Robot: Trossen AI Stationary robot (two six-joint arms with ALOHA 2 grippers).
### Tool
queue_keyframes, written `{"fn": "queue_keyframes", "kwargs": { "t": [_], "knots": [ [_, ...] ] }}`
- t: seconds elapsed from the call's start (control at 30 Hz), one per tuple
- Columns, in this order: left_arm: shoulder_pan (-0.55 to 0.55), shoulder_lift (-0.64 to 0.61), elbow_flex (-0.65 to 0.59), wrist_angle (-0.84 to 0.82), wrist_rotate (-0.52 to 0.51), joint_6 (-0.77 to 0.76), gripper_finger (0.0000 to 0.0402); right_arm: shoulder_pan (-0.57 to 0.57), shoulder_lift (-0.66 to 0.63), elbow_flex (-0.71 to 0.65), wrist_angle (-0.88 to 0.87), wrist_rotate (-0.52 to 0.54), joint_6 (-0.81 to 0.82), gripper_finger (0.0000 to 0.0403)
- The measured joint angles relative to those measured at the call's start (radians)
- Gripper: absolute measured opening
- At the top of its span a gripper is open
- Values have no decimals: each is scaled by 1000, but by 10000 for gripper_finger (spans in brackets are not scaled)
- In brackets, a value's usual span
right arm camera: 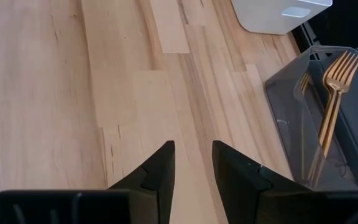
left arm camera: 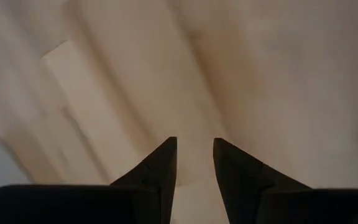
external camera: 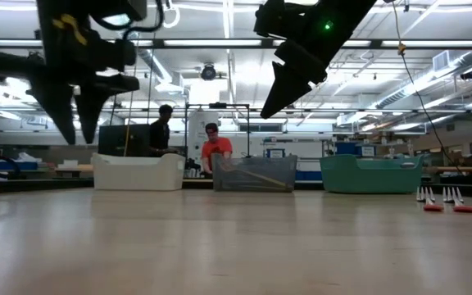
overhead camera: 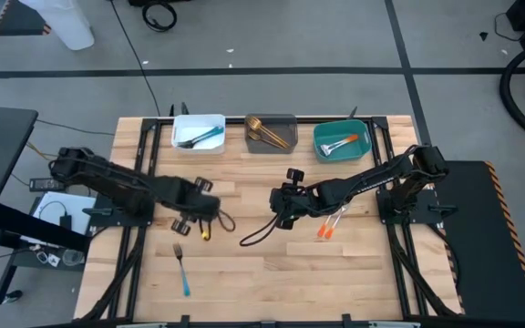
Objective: Sort silverware by color (type)
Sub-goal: Put the blue fork into the white bin
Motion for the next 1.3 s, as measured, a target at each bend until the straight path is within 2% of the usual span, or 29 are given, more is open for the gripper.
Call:
{"fn": "queue_keyframes", "kwargs": {
  "t": [0.17,0.53,0.8,1.13,1.3],
  "knots": [
    [-107,0,0,-21,40,0,114,0,0,0,1,0,9,117],
    [-312,0,0,-41,35,-39,114,21,0,0,7,-3,83,117],
    [-389,0,0,-12,1,-130,114,35,0,0,11,-3,101,117],
    [-493,5,0,-9,1,-132,114,51,0,0,11,10,112,117],
    [-535,10,0,9,57,-163,114,51,0,0,11,10,111,117]
  ]
}}
